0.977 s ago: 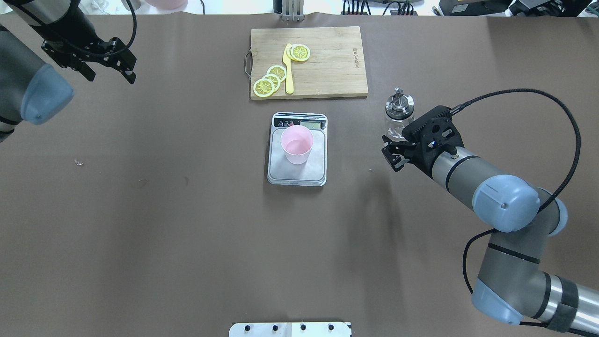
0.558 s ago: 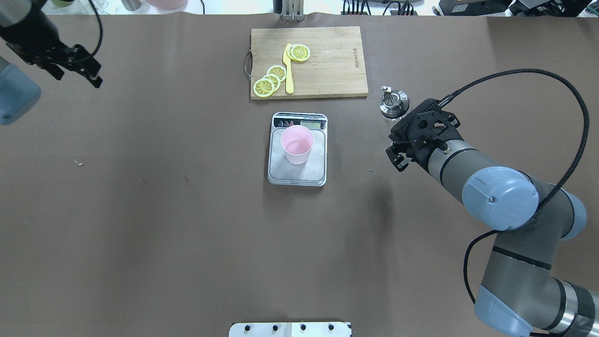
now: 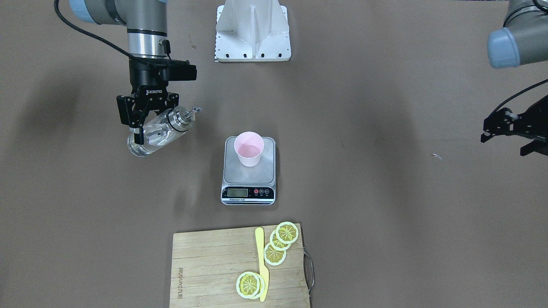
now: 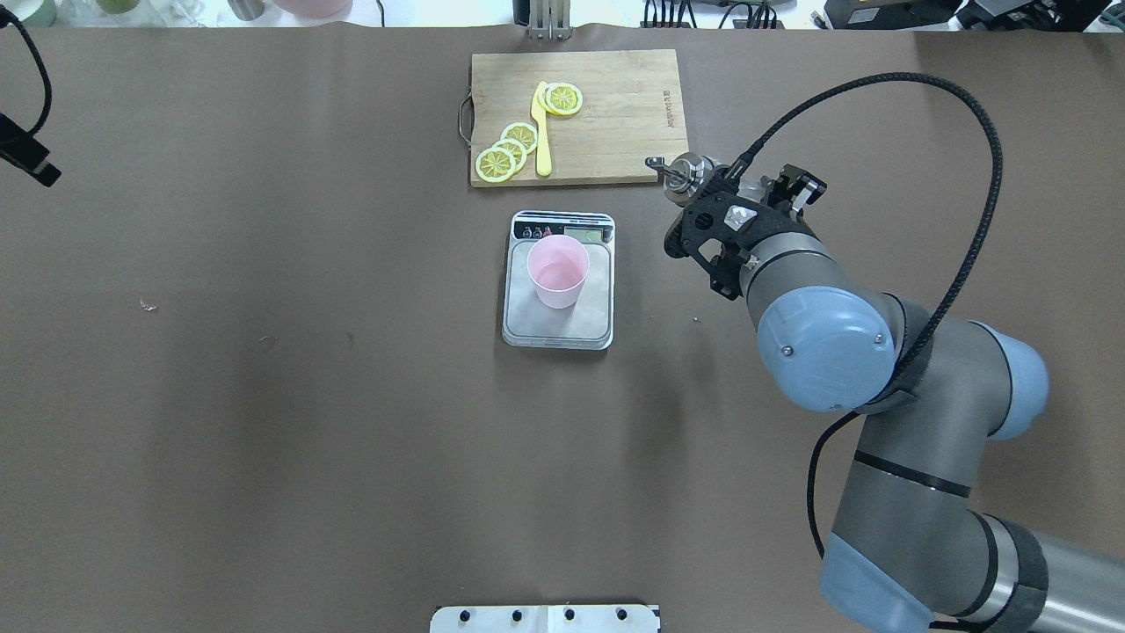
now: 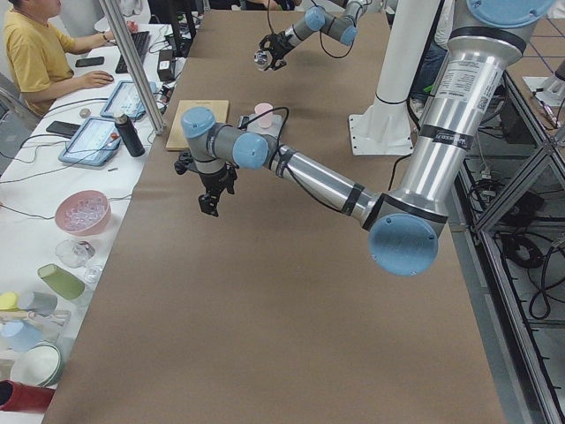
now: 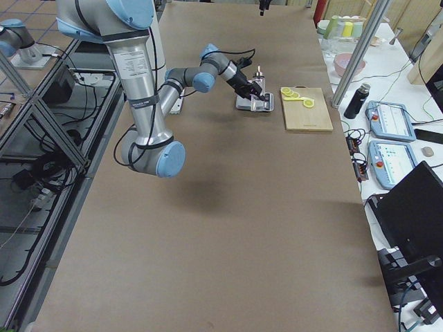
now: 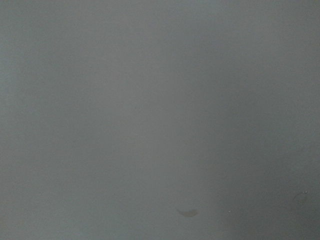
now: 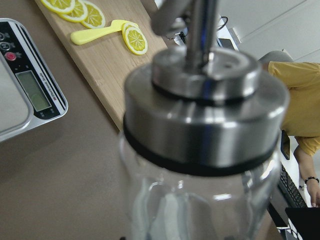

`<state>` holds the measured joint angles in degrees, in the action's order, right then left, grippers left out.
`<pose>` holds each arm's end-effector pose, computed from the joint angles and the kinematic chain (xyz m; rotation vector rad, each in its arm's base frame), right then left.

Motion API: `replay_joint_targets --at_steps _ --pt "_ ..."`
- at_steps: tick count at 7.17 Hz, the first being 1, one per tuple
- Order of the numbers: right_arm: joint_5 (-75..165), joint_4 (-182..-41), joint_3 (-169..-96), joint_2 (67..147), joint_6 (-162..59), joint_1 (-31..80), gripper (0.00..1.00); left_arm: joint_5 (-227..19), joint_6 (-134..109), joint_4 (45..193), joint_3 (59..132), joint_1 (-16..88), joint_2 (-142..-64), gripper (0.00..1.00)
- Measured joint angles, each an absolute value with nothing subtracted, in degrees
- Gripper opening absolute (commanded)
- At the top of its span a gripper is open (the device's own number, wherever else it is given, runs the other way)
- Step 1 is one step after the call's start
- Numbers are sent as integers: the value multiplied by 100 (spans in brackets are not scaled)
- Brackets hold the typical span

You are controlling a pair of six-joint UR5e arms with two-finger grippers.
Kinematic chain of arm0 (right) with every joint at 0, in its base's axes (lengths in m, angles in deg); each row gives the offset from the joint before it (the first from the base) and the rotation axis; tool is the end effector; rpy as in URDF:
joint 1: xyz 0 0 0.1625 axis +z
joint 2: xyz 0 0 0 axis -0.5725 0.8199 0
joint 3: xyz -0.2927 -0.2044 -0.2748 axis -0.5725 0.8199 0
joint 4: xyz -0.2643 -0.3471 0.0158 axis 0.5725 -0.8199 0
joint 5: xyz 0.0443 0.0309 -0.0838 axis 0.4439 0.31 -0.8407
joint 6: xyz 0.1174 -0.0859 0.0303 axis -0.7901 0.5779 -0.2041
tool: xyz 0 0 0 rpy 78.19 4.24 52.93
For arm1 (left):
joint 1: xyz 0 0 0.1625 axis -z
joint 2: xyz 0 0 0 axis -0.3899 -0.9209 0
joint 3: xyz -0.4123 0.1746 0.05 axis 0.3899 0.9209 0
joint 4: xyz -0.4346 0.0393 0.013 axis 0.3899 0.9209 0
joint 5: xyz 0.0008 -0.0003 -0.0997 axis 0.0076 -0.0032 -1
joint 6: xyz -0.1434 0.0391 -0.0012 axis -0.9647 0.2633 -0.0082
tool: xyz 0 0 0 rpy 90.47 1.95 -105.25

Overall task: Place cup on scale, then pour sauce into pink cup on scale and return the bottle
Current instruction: 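Lift the glass bottle with the right gripper toward the scale, then tilt the bottle spout over the pink cup with the right gripper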

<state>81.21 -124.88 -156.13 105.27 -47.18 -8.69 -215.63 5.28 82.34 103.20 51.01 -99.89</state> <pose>-0.4519 -0.4565 0.2761 0.9799 -0.1115 -0.6007 0.1434 -0.6117 0.4989 0.1645 0.7802 0.4178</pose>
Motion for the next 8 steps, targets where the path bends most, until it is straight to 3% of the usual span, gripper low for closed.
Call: replay_joint_targets --at_steps 5,8 --pt "7370 -14290 -15551 9953 -4242 -1118 16 -21579 1070 8344 10333 5366 -9672 96" --pt "7163 -14771 -15040 9433 -4210 -1135 16 -21575 1217 8348 10332 5381 -9610 96"
